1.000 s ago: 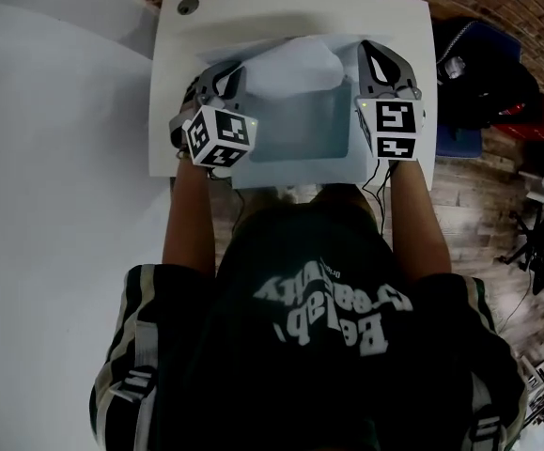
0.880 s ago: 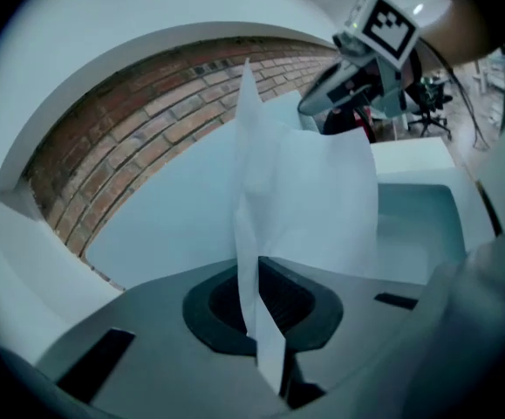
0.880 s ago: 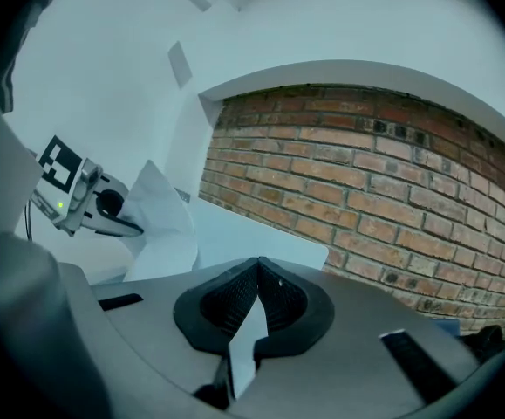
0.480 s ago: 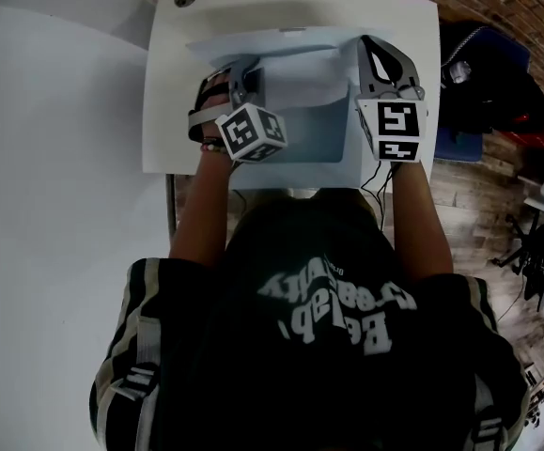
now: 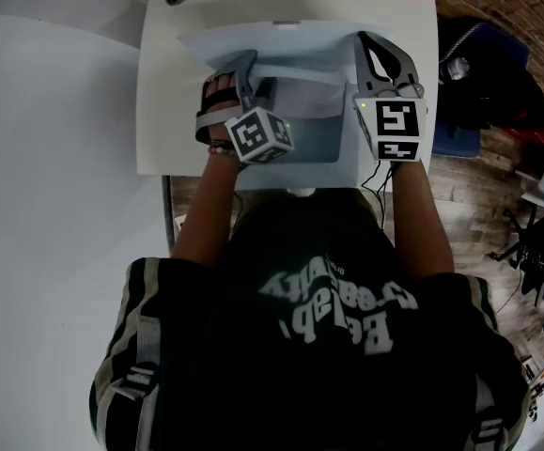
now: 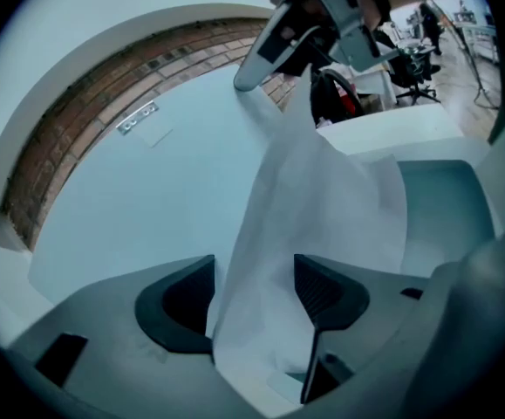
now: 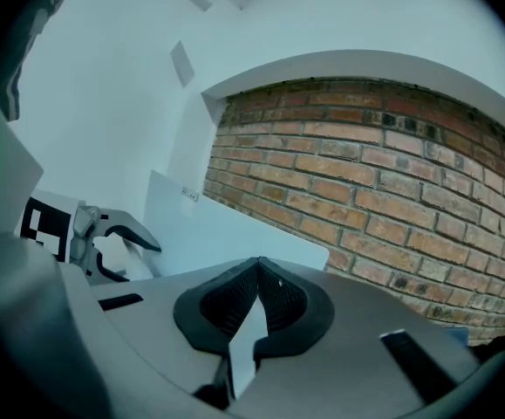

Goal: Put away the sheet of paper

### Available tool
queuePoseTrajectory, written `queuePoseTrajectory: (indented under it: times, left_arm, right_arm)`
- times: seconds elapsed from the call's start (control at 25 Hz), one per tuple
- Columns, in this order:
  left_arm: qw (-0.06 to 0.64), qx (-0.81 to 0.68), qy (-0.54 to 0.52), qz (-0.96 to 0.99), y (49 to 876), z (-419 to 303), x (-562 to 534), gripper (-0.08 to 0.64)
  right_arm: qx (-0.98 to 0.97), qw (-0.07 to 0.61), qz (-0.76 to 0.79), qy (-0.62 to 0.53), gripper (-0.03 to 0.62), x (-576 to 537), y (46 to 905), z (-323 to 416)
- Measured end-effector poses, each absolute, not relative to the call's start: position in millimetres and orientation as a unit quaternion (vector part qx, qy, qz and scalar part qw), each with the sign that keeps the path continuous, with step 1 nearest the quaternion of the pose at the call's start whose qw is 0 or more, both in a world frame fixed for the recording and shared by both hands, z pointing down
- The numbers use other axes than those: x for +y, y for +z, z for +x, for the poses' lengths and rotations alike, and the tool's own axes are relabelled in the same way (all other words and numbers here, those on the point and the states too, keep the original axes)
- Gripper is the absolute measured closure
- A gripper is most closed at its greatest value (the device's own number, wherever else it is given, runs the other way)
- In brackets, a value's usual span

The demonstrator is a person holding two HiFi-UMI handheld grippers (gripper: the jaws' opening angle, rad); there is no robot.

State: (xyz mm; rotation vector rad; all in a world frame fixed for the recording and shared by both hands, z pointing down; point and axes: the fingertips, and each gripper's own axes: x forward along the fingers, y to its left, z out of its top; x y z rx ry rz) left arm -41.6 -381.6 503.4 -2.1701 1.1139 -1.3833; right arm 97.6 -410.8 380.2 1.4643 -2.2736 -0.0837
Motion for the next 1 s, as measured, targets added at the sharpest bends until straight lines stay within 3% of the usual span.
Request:
queuePoseTrajectory:
  times: [0.68,0.92,0.96,1.0]
  left_arm:
    - [0.169,0.391,-0.433,-0.794,455.9,-38.4,-354.3,0.253]
    - [0.124,0.381,-0.424,-0.812,468.3,-37.9,-338.8,0.258]
    - [0.115,0.383,-0.421,-0.814,470.8,-37.4,-337.5,0.299]
    - [0.108,0.387,-0.416,-0.815,472.7,-37.1,-337.4,0.388]
  right_arm:
    - [-0.821,0.219,0.526,-0.031,0.598,-417.6,381.0,97.0]
    - [-0.821,0.222,0.525,-0.032,0.598,-418.0,381.8,96.0]
    - [-0.821,0.222,0.525,-0.032,0.598,-418.1,381.8,96.2]
    - [-0.821,0.222,0.525,-0.032,0.598,-418.1,381.9,96.4]
